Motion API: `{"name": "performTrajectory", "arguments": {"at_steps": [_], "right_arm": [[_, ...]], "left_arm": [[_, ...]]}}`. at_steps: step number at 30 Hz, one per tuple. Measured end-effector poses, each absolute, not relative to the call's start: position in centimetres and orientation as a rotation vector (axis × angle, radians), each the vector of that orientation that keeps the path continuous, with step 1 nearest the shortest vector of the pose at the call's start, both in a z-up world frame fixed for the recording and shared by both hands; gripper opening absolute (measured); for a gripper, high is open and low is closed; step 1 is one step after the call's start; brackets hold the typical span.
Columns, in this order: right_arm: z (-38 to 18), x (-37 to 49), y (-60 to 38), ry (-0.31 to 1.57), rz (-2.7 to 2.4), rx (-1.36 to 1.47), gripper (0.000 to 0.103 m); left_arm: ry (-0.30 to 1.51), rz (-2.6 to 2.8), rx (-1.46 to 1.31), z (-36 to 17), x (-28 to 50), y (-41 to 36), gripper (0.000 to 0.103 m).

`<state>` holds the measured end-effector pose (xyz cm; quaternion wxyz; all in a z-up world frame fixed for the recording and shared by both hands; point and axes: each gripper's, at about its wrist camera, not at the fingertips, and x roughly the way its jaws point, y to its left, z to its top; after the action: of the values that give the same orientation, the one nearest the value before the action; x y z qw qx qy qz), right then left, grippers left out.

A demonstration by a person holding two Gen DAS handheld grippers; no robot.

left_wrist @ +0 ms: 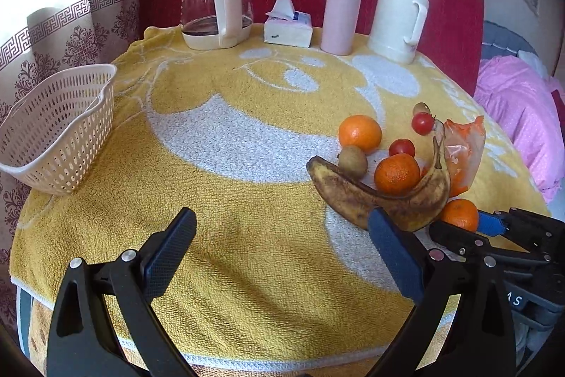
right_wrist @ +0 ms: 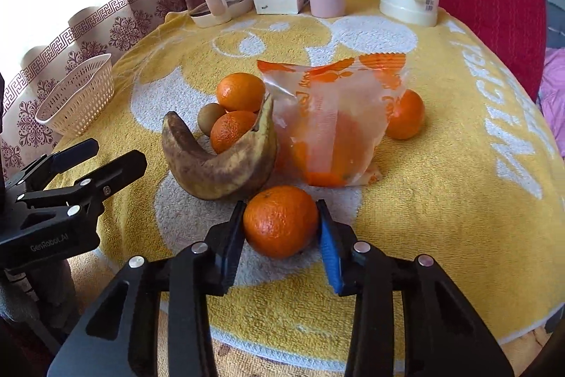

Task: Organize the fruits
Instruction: 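Grasp the brown-spotted banana with the left tool while the right tool holds the orange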

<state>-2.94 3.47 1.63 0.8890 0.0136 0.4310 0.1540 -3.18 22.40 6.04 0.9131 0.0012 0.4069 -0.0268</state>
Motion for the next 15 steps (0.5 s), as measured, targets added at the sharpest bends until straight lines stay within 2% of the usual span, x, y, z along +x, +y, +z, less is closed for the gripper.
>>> {"name": "performTrajectory", "arguments": {"at_steps": [15], "right_arm": [[1.1,-3.0,-1.7,0.900,0.259,0.166,0.039]], "left_arm": [[0.866,-0.226,0.392,4.7,-1.7,14.1,0.100]]}}
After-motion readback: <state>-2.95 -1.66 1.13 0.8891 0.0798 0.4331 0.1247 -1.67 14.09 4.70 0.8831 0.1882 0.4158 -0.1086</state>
